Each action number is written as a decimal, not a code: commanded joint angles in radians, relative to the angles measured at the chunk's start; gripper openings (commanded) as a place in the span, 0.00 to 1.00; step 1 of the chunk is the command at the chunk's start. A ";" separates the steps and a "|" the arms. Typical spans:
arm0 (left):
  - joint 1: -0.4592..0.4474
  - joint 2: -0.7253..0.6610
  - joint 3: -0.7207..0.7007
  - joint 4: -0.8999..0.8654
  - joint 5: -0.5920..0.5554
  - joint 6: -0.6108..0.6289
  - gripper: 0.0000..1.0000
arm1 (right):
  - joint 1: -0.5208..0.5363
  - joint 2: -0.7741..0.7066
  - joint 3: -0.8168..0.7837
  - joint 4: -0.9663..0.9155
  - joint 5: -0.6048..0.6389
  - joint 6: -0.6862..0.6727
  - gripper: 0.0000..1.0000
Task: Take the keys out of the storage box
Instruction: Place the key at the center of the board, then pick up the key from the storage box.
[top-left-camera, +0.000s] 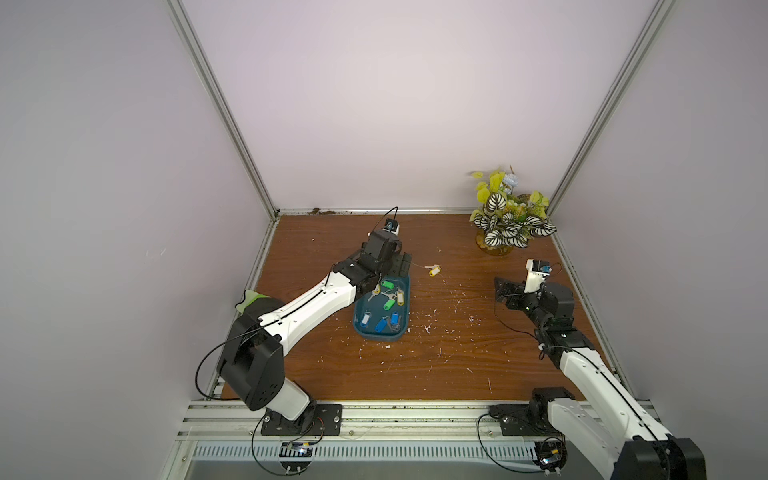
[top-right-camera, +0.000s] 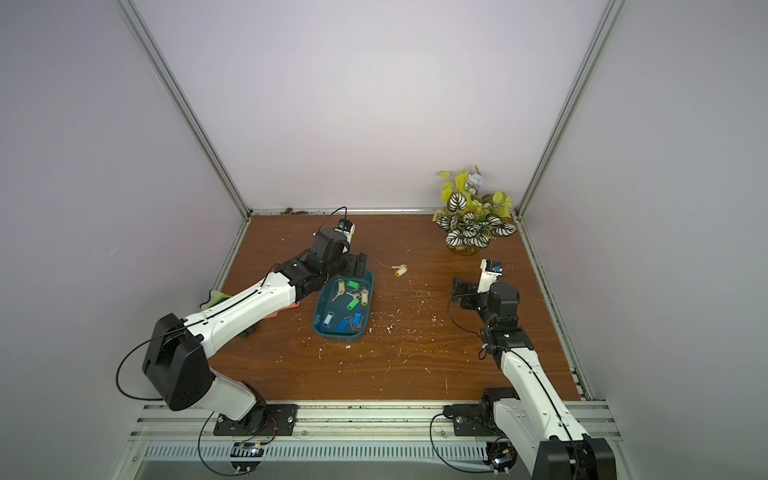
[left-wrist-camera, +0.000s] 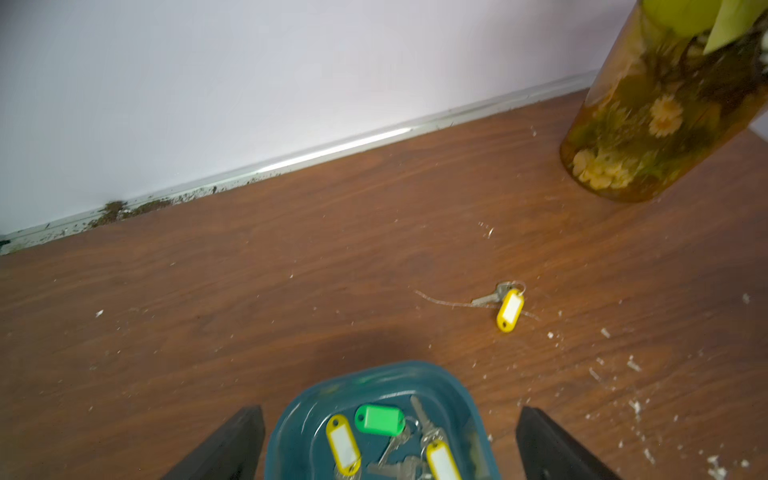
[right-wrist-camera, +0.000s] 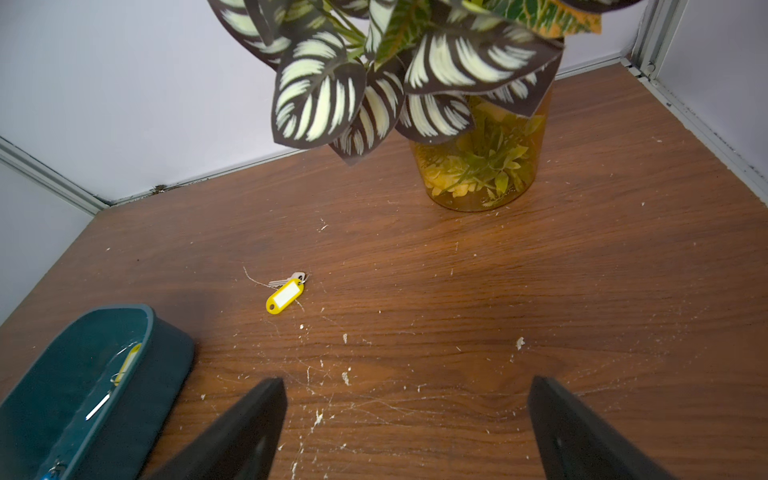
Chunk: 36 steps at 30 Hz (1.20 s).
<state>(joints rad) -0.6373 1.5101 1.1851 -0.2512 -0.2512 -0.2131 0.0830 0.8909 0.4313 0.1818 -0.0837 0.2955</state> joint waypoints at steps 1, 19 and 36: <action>0.007 -0.044 -0.040 -0.109 -0.011 0.055 0.98 | 0.001 0.004 0.006 0.047 -0.002 -0.002 0.98; 0.096 0.218 0.077 -0.302 0.135 0.132 0.62 | 0.002 -0.008 0.007 0.037 -0.002 0.013 0.98; 0.119 0.401 0.133 -0.323 0.142 0.175 0.38 | 0.001 -0.035 -0.009 0.019 0.017 0.010 0.98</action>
<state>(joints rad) -0.5293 1.9003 1.2949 -0.5442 -0.1162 -0.0528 0.0830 0.8703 0.4267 0.1841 -0.0826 0.3035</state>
